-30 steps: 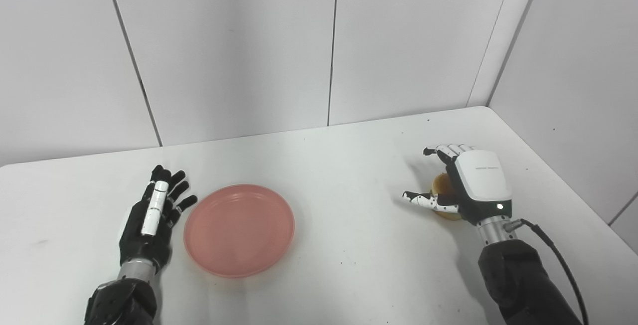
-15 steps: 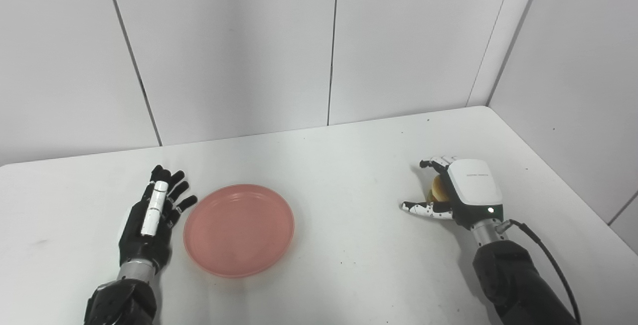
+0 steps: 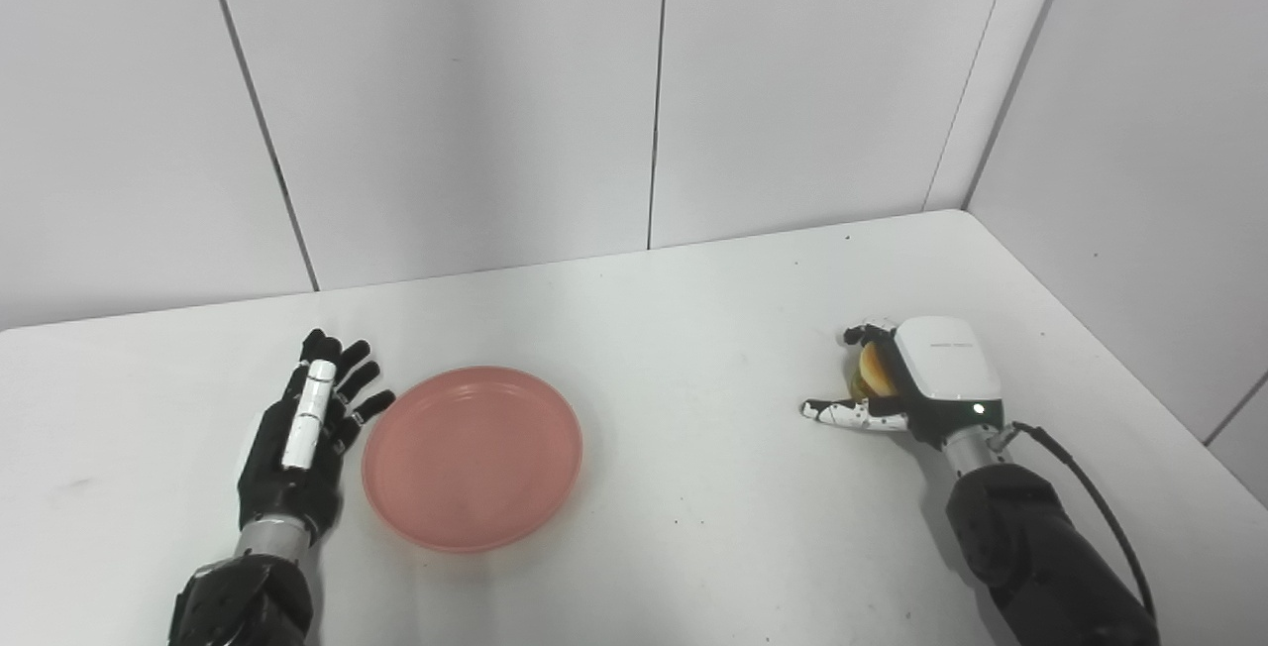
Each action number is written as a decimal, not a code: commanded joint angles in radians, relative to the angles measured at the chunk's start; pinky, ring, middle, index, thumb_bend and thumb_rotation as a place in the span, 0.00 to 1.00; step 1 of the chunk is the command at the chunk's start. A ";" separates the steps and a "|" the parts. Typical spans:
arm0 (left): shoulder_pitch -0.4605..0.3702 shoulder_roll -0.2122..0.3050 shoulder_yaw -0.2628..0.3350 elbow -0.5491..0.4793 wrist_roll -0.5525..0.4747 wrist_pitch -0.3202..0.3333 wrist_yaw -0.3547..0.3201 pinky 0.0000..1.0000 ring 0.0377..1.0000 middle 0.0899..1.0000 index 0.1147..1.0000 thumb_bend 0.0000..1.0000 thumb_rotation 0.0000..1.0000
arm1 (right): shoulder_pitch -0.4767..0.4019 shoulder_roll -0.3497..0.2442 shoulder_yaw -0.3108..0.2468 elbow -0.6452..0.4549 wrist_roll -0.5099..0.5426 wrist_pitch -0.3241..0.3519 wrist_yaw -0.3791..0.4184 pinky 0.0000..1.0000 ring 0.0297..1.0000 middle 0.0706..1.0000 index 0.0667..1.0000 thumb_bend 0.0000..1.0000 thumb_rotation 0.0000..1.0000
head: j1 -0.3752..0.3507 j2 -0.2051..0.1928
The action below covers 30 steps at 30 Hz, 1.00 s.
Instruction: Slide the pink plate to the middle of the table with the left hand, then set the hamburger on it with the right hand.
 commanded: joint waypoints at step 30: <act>-0.016 -0.016 -0.022 -0.036 0.023 0.025 0.027 0.75 0.88 0.87 0.97 0.82 0.70 | -0.066 -0.041 0.053 -0.302 0.095 -0.063 0.000 0.11 0.13 0.18 0.24 0.51 0.33 | 0.075 -0.022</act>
